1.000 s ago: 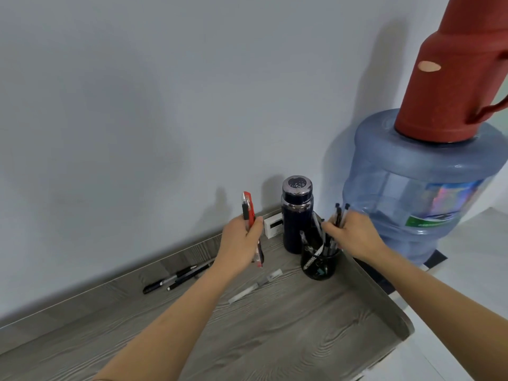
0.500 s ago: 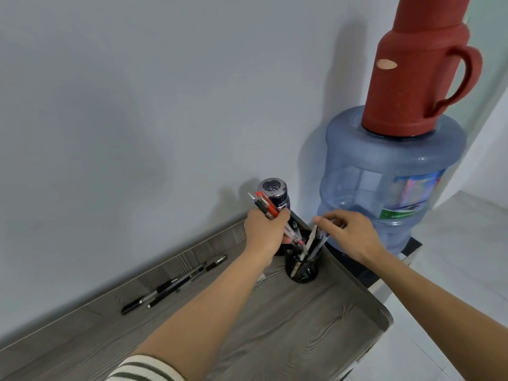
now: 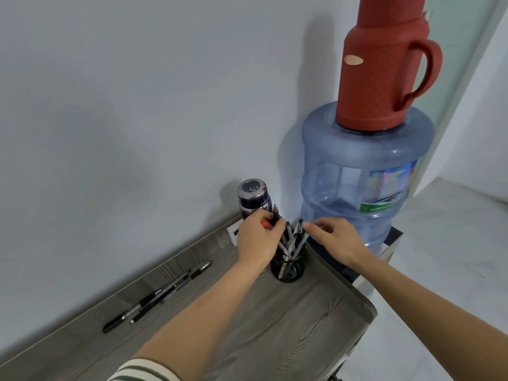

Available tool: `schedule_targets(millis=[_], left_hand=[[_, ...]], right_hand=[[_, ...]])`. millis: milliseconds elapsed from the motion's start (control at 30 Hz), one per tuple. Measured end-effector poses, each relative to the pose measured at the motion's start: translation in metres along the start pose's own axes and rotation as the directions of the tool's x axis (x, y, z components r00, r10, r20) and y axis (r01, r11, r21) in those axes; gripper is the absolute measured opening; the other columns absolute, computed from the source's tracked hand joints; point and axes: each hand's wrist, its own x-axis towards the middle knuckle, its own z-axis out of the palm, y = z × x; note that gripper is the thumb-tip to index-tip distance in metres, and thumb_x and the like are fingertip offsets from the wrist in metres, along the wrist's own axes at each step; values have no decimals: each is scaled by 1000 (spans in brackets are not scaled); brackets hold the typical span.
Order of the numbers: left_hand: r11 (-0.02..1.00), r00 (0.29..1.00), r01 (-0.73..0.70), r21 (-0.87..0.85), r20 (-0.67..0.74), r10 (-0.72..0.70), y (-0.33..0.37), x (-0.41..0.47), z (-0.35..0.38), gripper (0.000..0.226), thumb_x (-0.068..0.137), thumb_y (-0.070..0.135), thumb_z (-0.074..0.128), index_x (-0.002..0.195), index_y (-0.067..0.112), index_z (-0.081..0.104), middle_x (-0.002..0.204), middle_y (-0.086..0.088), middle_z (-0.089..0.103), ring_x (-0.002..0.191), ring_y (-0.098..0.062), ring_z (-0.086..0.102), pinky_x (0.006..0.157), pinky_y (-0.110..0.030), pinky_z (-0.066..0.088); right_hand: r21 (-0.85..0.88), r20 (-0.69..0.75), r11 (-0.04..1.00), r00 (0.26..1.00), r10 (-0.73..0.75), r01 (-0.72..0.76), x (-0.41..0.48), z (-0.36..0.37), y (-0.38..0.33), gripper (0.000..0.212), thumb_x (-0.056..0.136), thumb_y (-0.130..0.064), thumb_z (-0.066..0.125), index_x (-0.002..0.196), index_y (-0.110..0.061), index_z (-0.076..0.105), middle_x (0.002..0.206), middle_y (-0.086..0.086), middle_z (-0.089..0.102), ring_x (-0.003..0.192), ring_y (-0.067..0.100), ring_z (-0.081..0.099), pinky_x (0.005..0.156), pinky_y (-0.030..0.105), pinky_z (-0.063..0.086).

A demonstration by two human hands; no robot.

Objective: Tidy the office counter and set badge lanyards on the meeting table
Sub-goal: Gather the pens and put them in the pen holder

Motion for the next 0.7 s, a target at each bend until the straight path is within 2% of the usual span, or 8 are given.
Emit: schedule_targets(millis=[67,133,200,300,433,533,600,700], left_hand=[[997,999,-6,-72,-32,4,-3,0,-1,8,83,29,69,84,22,66,68,5,64,64,-14,63,66,-34,54],[999,999,-43,-19,-31,42,-8,0,-2,3,86,22,66,87,19,68,74,6,66,70,-10,62,71,-32,53],[996,996,-83,44,-22,84,-14,0,-4,8,88,19,63,88,17,70,79,7,68,76,-8,62,75,-30,52],[997,996,-74,8,-45,74,-19,1,-10,11,90,24,62,90,18,71,82,6,68,78,-7,61,77,-31,51],[993,997,-43,-113,-61,36,-27,4,-26,12,94,28,56,92,24,67,86,8,67,74,-15,64,75,-36,55],[989,996,-3,-150,-86,-10,-38,8,-46,16,96,30,51,102,22,65,94,6,66,81,-22,67,77,-38,56],[989,990,19,-144,-134,-38,-51,12,-63,14,96,28,52,98,21,65,91,4,66,80,-24,66,75,-37,55],[994,983,46,-100,-171,-62,-76,9,-91,11,95,21,55,90,20,64,84,5,64,72,-18,61,69,-30,48]], right_hand=[[23,-24,1000,1000,-5,6,0,4,-3,37,86,-59,59,98,-27,73,73,-9,66,71,5,60,70,27,48],[36,-33,999,999,-26,27,0,9,-7,30,88,-49,64,100,-23,73,68,-8,63,66,5,57,66,25,46],[37,-30,998,998,-46,48,0,13,-12,31,89,-46,64,103,-19,74,66,-8,61,65,5,56,64,23,43],[18,-45,999,998,-42,42,3,13,-16,33,89,-45,64,105,-18,73,67,-10,60,63,4,55,64,24,43],[-55,-92,997,994,-54,49,5,10,-23,29,87,-43,68,107,-23,70,68,-9,59,64,6,55,64,30,49],[-91,-158,992,982,-102,88,2,8,-35,26,85,-42,70,108,-28,67,72,-8,60,68,7,56,69,35,53],[-76,-193,987,970,-151,138,-2,9,-49,23,86,-39,69,107,-28,68,71,-8,60,66,9,56,67,35,53],[-58,-198,972,952,-235,228,-11,22,-71,16,87,-31,69,102,-27,70,66,-10,58,61,7,53,64,33,50]])
